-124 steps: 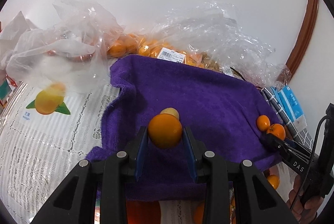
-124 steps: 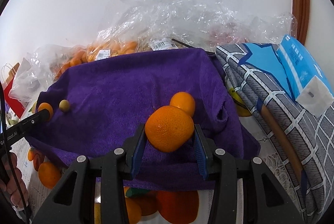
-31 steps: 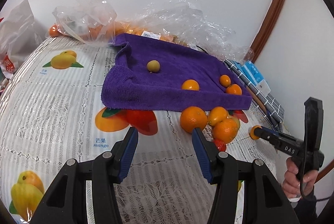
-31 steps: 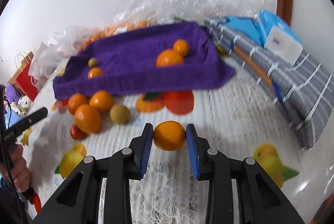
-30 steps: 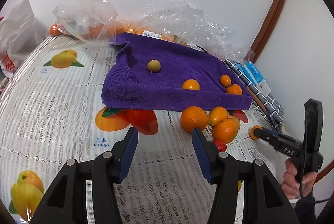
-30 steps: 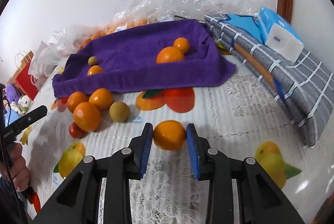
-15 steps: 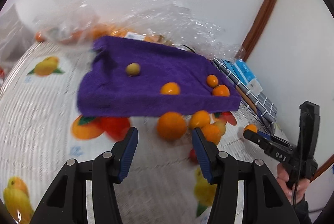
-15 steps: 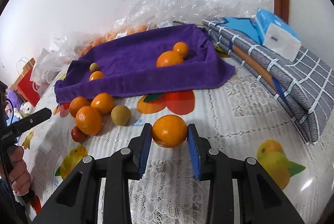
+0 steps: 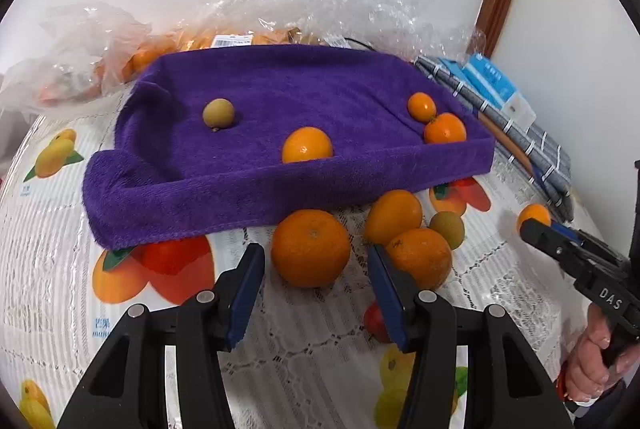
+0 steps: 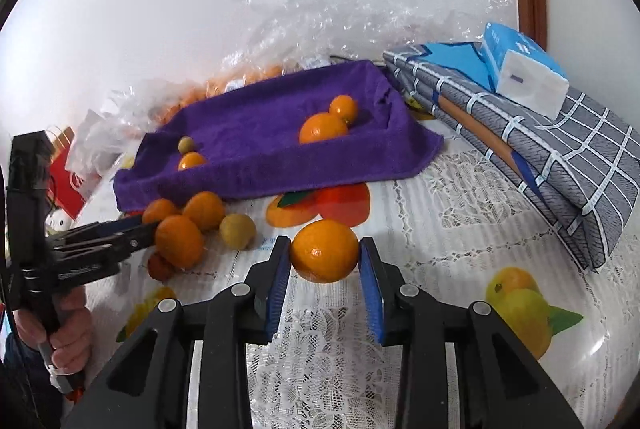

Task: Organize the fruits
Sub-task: 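Grasp an orange with the right tool while the left tool grasps a large orange, then carry both held oranges over the purple towel and lower them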

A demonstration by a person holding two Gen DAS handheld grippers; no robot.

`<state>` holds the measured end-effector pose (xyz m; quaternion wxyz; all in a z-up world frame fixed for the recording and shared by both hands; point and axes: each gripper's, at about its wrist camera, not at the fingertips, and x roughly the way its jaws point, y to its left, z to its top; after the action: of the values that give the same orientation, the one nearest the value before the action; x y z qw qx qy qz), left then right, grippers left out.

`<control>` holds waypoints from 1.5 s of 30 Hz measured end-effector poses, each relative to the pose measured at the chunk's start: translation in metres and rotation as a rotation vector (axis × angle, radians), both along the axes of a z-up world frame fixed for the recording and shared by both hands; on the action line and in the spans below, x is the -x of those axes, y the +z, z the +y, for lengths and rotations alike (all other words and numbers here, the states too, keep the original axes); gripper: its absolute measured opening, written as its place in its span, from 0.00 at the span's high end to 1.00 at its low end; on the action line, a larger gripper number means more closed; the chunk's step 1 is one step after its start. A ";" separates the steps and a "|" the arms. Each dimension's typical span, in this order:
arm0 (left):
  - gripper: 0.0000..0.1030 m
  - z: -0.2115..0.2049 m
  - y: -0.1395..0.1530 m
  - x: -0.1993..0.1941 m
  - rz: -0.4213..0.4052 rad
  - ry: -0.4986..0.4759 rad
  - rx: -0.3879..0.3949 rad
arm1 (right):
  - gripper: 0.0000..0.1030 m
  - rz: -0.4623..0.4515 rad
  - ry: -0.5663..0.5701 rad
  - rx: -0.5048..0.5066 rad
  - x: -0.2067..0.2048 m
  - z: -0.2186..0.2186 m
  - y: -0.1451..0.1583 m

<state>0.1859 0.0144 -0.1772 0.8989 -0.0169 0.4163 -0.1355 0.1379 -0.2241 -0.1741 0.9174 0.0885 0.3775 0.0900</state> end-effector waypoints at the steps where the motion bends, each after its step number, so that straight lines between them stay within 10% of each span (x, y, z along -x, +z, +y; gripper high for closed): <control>1: 0.56 -0.001 -0.001 -0.002 0.010 0.000 -0.004 | 0.67 0.004 0.003 -0.002 -0.001 0.000 0.000; 9: 0.63 0.029 0.013 0.018 -0.106 -0.038 0.259 | 0.67 -0.005 0.003 -0.006 -0.001 0.000 0.001; 45: 0.64 0.035 0.033 0.031 -0.236 0.042 0.255 | 0.67 -0.027 -0.061 -0.022 0.005 -0.012 0.004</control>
<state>0.1548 0.0495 -0.1444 0.9348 -0.1231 0.2868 -0.1695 0.1325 -0.2356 -0.1700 0.9236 0.1090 0.3614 0.0673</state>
